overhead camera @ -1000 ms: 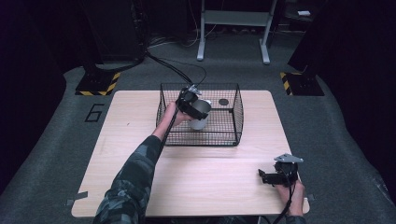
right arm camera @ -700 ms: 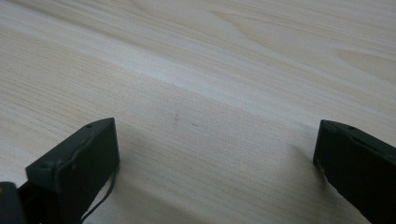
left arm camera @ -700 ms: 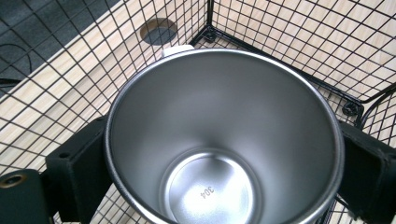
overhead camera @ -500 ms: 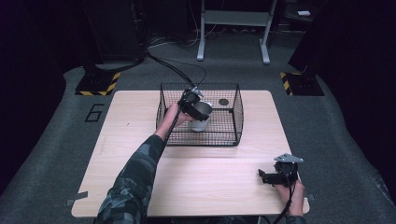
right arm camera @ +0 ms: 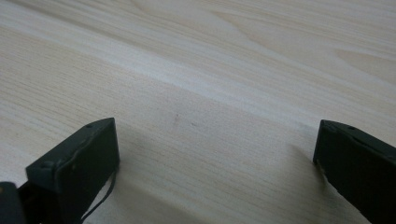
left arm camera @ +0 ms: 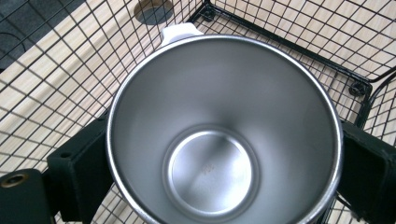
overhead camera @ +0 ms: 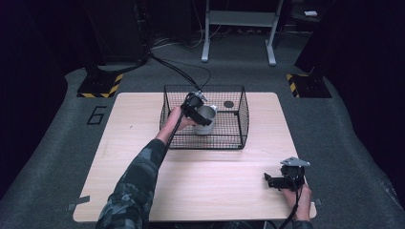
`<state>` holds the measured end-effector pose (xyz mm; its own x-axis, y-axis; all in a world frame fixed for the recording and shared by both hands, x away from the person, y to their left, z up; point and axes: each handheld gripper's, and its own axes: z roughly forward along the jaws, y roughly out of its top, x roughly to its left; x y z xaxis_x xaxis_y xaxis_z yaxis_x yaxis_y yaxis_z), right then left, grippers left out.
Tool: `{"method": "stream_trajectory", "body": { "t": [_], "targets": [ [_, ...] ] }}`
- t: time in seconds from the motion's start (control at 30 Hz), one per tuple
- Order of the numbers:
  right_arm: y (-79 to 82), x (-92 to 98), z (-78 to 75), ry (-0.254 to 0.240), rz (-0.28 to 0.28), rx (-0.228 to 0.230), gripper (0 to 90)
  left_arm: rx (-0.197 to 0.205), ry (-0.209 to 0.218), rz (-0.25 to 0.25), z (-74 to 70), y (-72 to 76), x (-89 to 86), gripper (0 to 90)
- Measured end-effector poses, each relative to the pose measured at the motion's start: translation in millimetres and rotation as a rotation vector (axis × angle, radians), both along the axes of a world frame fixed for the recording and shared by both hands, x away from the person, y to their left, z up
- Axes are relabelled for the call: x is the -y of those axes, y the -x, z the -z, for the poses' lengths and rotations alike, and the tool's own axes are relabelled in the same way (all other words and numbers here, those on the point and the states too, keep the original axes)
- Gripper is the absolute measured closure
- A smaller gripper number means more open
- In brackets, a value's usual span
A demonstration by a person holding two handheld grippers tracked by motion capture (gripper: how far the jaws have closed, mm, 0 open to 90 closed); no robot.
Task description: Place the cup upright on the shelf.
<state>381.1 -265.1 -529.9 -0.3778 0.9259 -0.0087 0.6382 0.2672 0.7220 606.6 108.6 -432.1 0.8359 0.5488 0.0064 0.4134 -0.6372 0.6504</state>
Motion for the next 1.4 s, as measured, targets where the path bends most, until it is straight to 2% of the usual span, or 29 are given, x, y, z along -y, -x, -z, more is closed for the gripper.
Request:
{"method": "stream_trajectory", "body": {
  "t": [0.4, 0.8, 0.93, 1.1, 1.13, 1.17, 1.23, 1.27, 1.4],
  "targets": [
    [-0.5, 0.3, 0.2, 0.002, -0.005, 0.004, 0.0, 0.008, 0.002, -0.013, 0.9, 6.2, -5.8, 5.8],
    [-0.7, 0.3, 0.1, 0.001, -0.002, 0.000, 0.0, 0.042, 0.094, -0.037, -30.9, 20.5, -20.1, 2.2],
    [-0.6, 0.3, 0.1, -0.001, -0.003, 0.001, 0.0, 0.060, 0.107, -0.030, -40.0, 28.1, -20.0, 2.2],
    [-0.7, 0.3, 0.2, 0.001, -0.002, 0.001, 0.0, 0.080, 0.134, -0.004, -57.4, 46.9, -18.7, 2.2],
    [-0.7, 0.3, 0.2, 0.001, -0.002, 0.001, 0.0, 0.080, 0.134, -0.004, -57.4, 46.9, -18.7, 2.1],
    [-0.6, 0.3, 0.1, -0.001, -0.003, 0.002, 0.0, 0.098, 0.145, 0.006, -63.3, 54.8, -19.2, 2.1],
    [-0.5, 0.3, 0.2, 0.003, -0.006, 0.004, 0.0, 0.110, 0.150, 0.019, -68.4, 63.4, -20.5, 2.2],
    [-0.5, 0.3, 0.2, 0.003, -0.006, 0.004, 0.0, 0.110, 0.150, 0.019, -68.4, 63.4, -20.5, 2.2],
    [-0.6, 0.3, 0.2, 0.000, -0.003, 0.003, 0.0, 0.138, 0.133, 0.052, -80.0, 85.4, -25.0, 2.3]
  ]
}}
